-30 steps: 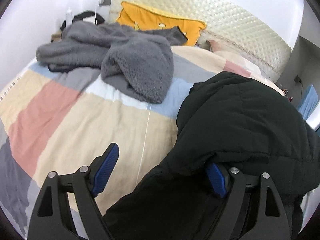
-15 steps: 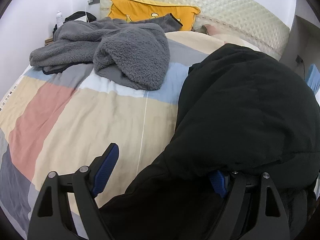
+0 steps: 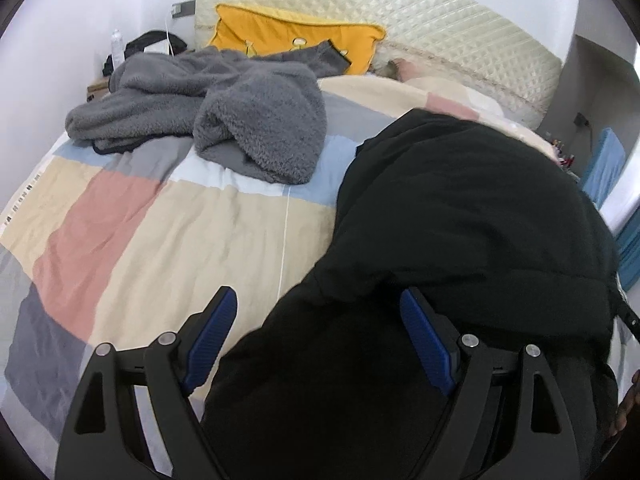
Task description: Fold large clothes
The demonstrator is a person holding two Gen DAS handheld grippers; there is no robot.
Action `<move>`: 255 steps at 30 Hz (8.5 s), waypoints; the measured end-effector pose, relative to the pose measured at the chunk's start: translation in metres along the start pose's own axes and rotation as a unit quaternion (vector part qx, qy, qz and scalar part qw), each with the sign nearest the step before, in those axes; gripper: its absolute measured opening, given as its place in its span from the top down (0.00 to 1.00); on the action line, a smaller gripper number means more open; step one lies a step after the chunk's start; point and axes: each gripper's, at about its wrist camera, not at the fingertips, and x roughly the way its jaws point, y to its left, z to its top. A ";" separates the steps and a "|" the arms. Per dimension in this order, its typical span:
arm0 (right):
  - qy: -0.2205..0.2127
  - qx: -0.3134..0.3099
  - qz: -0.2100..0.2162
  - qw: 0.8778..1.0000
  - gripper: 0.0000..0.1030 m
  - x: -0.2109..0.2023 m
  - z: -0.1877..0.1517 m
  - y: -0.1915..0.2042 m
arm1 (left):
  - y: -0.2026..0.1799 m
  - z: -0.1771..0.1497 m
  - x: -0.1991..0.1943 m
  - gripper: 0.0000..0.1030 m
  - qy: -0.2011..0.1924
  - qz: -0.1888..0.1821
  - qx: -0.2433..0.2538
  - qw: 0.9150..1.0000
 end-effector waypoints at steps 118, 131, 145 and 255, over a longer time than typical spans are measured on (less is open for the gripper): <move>0.229 0.168 0.252 0.925 0.20 -0.099 -0.185 -0.073 | 0.108 -0.170 -0.040 0.11 0.220 -0.323 -0.144 0.909; 0.199 0.166 0.279 0.925 0.61 -0.118 -0.179 -0.062 | 0.079 -0.165 -0.049 0.44 0.238 -0.363 -0.125 0.892; 0.097 0.137 0.251 0.953 0.90 -0.192 -0.102 -0.057 | 0.061 -0.088 -0.114 0.94 0.165 -0.353 -0.112 0.914; 0.129 0.287 0.082 0.946 0.31 -0.066 0.027 -0.144 | -0.013 0.053 -0.031 0.32 0.162 -0.117 -0.053 0.978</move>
